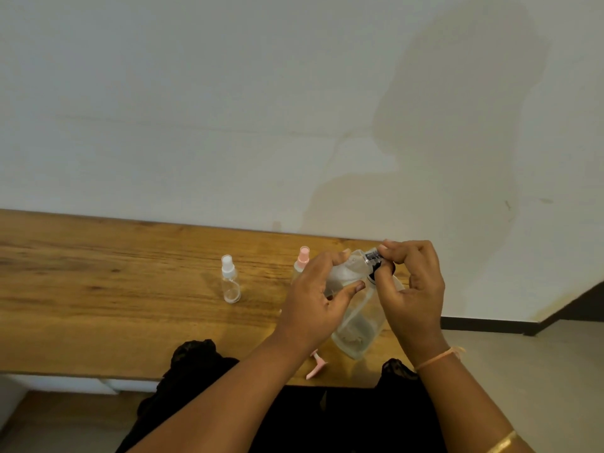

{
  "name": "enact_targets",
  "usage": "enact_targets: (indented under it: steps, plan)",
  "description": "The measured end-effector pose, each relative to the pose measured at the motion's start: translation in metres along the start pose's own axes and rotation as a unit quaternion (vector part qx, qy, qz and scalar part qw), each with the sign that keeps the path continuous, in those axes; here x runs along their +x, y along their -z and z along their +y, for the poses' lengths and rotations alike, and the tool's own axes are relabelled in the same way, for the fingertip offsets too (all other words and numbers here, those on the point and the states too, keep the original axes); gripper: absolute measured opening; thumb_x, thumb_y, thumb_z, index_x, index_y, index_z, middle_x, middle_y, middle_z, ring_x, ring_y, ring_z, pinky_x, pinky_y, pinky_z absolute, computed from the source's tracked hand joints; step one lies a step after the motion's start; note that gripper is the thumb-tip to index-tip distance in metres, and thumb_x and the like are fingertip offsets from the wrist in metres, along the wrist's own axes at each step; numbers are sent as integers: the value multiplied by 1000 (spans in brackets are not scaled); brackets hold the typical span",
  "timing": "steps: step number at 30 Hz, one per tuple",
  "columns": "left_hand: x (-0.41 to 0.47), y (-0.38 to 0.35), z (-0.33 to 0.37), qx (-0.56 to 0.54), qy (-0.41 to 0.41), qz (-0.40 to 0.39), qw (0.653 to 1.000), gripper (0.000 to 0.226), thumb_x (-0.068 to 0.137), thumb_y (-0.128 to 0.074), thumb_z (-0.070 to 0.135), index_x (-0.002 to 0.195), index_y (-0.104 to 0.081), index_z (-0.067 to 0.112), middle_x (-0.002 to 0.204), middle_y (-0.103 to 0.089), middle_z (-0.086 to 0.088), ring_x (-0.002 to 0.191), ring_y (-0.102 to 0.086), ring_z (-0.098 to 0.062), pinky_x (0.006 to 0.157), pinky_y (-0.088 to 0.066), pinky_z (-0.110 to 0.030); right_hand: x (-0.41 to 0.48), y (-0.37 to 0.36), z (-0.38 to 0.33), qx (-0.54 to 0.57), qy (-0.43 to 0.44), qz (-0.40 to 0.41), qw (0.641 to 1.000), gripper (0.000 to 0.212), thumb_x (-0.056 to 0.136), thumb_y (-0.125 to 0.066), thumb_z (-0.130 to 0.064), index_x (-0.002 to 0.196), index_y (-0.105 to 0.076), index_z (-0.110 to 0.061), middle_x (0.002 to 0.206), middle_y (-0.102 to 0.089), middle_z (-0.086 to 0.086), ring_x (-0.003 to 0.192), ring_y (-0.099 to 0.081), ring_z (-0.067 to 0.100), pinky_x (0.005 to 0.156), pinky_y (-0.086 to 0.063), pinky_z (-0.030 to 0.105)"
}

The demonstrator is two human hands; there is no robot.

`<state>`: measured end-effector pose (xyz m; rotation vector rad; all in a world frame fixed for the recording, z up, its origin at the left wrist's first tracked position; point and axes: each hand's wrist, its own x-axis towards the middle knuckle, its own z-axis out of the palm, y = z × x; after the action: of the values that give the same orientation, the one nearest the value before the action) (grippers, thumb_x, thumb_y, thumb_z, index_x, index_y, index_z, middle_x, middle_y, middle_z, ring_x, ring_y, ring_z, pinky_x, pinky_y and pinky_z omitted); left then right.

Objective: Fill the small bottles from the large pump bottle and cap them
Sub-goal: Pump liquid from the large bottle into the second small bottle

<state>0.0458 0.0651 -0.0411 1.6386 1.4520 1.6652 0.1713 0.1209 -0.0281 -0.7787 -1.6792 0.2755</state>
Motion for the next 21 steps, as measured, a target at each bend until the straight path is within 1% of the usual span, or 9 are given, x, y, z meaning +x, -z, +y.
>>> enact_targets:
  steps: [3,7,10,13,16,19,21]
  plan:
    - [0,1,0,-8,-4,6,1000,37,80,-74,13,107,-52,23,103,-54,24,98,-54,17,73,-42,0,0,0,-4,8,4,4,1000,15,84,-49,-11,93,-61,-13,95,-53,2,95,-53,-4,82,-46,11]
    - [1,1,1,-3,-27,23,999,35,80,-72,17,109,-53,20,107,-54,22,105,-52,14,79,-41,-1,1,2,-12,15,5,12,1000,18,84,-49,-9,93,-65,-5,96,-55,5,97,-54,-5,84,-45,11]
    - [2,0,1,-5,-33,32,999,34,79,-71,20,108,-53,26,109,-53,24,107,-50,15,80,-41,-1,3,3,-13,18,5,8,1000,18,84,-49,-9,94,-64,-8,96,-55,5,97,-54,-5,84,-45,11]
    - [3,1,1,-5,-31,27,999,34,79,-71,21,107,-52,29,110,-52,25,107,-50,15,80,-41,0,3,2,-11,8,5,9,1000,19,84,-49,-10,92,-65,-6,96,-55,4,97,-53,-7,84,-44,9]
    - [3,0,-2,-5,-18,11,1000,36,81,-72,18,109,-51,26,109,-53,24,106,-53,10,79,-44,-4,1,-1,-6,9,-1,15,1000,18,83,-49,-9,90,-65,-3,95,-53,4,96,-53,-8,83,-43,9]
    - [0,-1,-5,3,-18,7,1000,38,81,-73,15,112,-53,21,106,-53,26,101,-53,15,77,-44,-3,-2,-3,-1,-3,4,11,1000,18,84,-49,-8,89,-64,0,95,-51,4,96,-52,-6,83,-44,10]
    - [-1,-2,-5,4,-18,8,1000,38,81,-72,18,114,-54,20,107,-53,27,101,-54,15,78,-45,-4,-4,-3,0,-5,3,7,1000,18,84,-49,-9,90,-64,0,95,-52,3,97,-52,-5,83,-45,11]
